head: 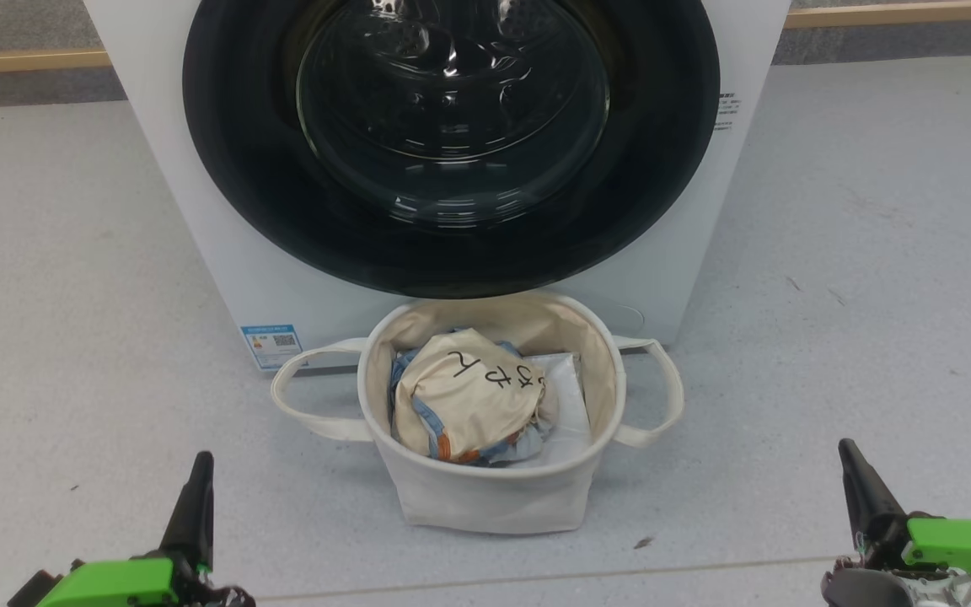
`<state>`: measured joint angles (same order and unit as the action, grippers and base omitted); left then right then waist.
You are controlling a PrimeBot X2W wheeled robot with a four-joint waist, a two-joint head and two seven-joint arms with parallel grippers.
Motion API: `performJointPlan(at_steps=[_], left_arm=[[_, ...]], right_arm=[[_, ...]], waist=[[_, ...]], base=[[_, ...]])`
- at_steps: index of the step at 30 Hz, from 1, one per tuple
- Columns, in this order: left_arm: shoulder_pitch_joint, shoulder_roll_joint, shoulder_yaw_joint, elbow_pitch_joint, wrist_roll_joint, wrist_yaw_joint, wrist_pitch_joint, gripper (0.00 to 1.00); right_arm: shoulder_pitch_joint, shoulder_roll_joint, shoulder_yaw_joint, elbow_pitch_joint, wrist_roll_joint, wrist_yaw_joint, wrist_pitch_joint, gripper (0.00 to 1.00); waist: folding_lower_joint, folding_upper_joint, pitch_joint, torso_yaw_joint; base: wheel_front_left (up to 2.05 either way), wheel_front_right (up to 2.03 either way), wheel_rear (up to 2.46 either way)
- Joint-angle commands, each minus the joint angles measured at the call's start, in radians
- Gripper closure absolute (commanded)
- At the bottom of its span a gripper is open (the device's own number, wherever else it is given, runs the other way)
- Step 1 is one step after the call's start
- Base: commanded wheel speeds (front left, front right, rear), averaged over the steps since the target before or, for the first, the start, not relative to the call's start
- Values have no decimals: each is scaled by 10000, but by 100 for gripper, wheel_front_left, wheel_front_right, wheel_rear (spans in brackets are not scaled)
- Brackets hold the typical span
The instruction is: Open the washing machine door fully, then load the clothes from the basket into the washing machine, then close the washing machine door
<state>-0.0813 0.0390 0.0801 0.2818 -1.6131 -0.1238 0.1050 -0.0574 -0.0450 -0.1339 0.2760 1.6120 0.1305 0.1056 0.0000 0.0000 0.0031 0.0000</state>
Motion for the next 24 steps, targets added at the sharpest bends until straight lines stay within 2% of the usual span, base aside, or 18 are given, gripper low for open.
performJointPlan(at_steps=[1,6,7,10,17,24], left_arm=[[-267,112,336,-369,44,-69,82,100],[-267,112,336,-369,44,-69,81,100],[0,-2,-1,14,-1,4,-3,0],[156,-69,-31,497,-2,6,-12,0],[129,-59,-92,349,-8,2,-216,0],[93,-49,-109,181,145,-3,-421,0]], right_arm=[[-506,-53,199,-313,-36,2,79,100],[-506,-53,199,-313,-35,2,78,100],[-1,2,1,11,-4,0,-6,0],[180,54,21,487,2,0,-13,0],[73,48,24,391,-251,0,-218,0],[-46,42,-12,219,-550,0,-423,0]], waist=[[0,0,0,0],[0,0,0,0],[0,0,0,0],[0,0,0,0],[23,0,-2,51],[1,0,49,120]], base=[[0,0,0],[0,0,0],[0,0,0],[0,0,0],[0,0,0],[0,0,0]])
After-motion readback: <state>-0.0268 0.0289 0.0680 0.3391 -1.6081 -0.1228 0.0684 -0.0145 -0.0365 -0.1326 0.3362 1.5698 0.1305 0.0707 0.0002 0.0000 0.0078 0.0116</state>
